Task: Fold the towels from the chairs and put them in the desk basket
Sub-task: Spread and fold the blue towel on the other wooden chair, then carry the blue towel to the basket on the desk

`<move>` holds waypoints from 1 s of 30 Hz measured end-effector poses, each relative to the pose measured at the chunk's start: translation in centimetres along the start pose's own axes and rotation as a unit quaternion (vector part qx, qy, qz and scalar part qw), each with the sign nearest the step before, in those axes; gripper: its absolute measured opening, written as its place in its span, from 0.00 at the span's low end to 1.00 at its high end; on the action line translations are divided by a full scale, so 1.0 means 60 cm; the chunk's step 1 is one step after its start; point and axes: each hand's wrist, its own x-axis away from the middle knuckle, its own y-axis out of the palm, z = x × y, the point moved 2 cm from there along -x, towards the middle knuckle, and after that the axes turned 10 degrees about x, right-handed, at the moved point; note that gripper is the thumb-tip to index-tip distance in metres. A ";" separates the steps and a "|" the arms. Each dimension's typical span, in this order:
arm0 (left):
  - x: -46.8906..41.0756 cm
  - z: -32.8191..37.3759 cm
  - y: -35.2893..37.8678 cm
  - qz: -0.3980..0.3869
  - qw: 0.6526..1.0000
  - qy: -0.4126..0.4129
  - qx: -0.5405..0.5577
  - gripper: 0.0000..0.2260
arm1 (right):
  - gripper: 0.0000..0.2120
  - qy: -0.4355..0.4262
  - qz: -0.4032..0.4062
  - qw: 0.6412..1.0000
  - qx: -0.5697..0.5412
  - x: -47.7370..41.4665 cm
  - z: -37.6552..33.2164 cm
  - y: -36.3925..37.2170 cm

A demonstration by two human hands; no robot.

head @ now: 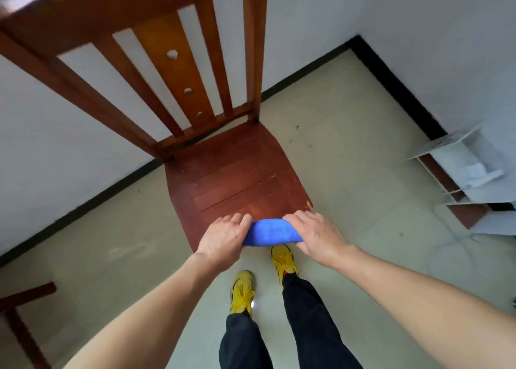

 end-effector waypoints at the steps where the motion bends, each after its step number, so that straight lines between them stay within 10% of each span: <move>1: 0.007 0.005 0.007 0.012 1.000 0.012 -0.011 0.29 | 0.24 0.004 0.002 1.000 -0.004 0.011 -0.008 0.003; 17: 0.096 0.463 -0.134 0.048 0.890 0.427 -0.153 0.29 | 0.28 0.368 0.222 0.903 -0.002 0.599 -0.068 -0.110; 30: 0.458 1.085 0.173 -0.003 0.690 0.694 -0.205 0.24 | 0.27 0.658 0.226 0.717 0.041 1.325 -0.314 0.106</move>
